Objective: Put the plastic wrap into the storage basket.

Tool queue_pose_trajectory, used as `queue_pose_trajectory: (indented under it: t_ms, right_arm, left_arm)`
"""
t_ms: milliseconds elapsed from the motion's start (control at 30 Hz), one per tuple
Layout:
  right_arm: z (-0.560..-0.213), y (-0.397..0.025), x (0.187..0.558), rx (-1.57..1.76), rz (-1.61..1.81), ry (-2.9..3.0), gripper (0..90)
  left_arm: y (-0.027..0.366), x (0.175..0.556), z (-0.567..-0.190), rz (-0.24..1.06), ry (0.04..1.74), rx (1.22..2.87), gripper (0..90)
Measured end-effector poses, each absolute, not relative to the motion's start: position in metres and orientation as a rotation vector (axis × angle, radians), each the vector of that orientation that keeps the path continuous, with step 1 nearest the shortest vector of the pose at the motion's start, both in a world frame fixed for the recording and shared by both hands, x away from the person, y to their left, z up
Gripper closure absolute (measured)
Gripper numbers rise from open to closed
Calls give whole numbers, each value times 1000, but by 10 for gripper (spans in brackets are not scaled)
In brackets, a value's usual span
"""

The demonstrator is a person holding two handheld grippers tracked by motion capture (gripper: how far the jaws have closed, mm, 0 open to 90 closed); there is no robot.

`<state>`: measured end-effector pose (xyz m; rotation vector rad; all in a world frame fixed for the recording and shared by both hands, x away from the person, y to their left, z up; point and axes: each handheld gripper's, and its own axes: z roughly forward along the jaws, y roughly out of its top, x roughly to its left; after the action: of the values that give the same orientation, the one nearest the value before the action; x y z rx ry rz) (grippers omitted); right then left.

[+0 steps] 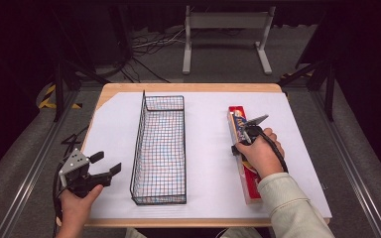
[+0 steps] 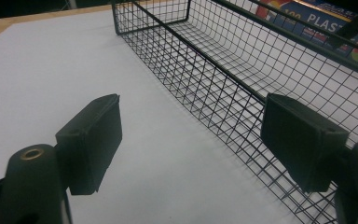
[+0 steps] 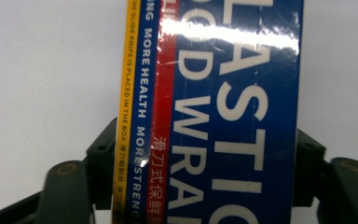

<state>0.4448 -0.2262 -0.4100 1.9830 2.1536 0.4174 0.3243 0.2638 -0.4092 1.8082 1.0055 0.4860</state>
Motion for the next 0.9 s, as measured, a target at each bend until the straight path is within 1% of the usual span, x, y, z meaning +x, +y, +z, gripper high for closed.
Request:
queue_pose_trajectory:
  t_ms: [400,900]
  right_arm:
    - [-408,-220,448,2002,313,2140,393]
    - [-406,-218,451,2033,283,2126,406]
  left_arm:
    - [263,325,-410,481,1008,1809,210]
    - [265,326,-411,483,1013,1807,212]
